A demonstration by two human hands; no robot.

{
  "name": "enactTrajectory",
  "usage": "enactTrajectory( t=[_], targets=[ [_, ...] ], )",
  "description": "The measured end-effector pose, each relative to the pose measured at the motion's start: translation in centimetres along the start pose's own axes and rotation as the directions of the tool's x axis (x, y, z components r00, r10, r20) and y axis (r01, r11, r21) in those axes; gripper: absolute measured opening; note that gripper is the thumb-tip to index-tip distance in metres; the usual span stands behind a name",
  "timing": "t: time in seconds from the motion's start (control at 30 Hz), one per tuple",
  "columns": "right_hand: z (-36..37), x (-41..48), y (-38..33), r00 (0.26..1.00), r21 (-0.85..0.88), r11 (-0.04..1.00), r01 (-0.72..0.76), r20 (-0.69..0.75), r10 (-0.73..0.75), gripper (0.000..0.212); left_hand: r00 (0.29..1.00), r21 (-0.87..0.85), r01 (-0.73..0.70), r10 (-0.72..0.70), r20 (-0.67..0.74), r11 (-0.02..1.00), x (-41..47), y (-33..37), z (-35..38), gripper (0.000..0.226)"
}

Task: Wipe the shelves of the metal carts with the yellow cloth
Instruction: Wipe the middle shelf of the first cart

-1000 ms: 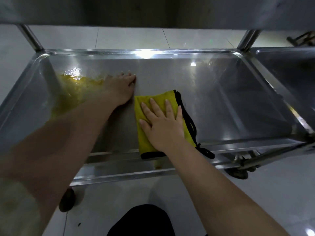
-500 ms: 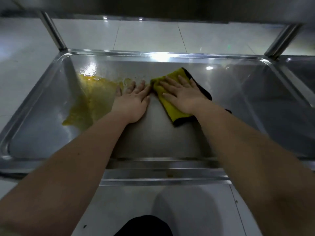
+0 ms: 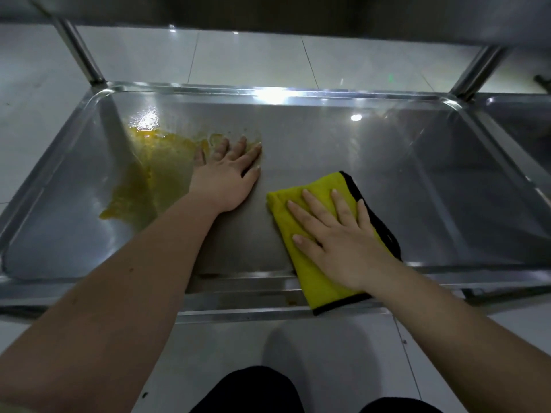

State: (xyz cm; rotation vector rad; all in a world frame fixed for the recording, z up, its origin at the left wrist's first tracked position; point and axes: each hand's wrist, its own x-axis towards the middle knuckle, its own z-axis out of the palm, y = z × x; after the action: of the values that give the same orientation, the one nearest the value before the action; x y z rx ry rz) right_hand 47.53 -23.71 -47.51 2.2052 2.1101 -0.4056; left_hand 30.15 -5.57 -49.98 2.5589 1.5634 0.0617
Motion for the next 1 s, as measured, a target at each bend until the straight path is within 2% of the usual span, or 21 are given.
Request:
enactTrajectory(
  t=[0.1,0.2,0.27,0.37,0.47,0.6,0.67,0.8,1.0],
  targets=[
    [-1.7,8.4,2.4,0.989,0.017,0.993,-0.113,-0.095,0.114,0.057,1.0,0.017,-0.007,0.007,0.022,1.0,-0.1,-0.2,0.0,0.058],
    [-3.7,15.9,4.8,0.957,0.101,0.959,-0.265,-0.092,0.274,0.059,1.0,0.014,0.002,-0.003,0.028,1.0,-0.1,-0.2,0.0,0.062],
    [-4.1,17.8,5.3,0.946,0.107,0.947,-0.303,-0.086,0.312,0.061,1.0,0.01,0.015,-0.015,0.018,1.0,-0.1,-0.1,0.0,0.063],
    [-3.6,15.3,4.8,0.964,0.086,0.965,-0.249,-0.078,0.256,0.062,0.999,0.004,0.028,-0.029,0.032,1.0,0.1,0.0,-0.3,0.064],
    [-2.1,8.5,4.1,0.979,0.03,0.983,-0.179,-0.091,0.181,0.06,0.998,0.005,0.035,-0.035,0.046,0.999,0.0,0.2,-0.5,0.066],
    [-0.1,-0.7,3.9,0.994,-0.031,0.994,-0.106,-0.039,0.105,0.06,0.994,0.034,0.086,-0.088,0.065,0.996,-0.3,1.3,-1.0,0.067],
    [0.2,-2.1,4.3,0.992,-0.035,0.992,-0.12,-0.032,0.119,0.06,0.992,0.033,0.11,-0.112,0.052,0.993,-0.5,3.7,-0.9,0.067],
    [0.2,-1.8,4.1,0.989,-0.025,0.989,-0.143,-0.027,0.143,0.06,0.999,-0.032,0.008,-0.007,0.053,0.999,-0.9,10.3,0.8,0.055],
    [0.3,-3.5,4.4,0.983,-0.014,0.983,-0.18,0.023,0.181,0.06,0.999,-0.043,0.032,-0.033,-0.017,0.999,-0.6,10.3,2.1,0.053]
  ],
)
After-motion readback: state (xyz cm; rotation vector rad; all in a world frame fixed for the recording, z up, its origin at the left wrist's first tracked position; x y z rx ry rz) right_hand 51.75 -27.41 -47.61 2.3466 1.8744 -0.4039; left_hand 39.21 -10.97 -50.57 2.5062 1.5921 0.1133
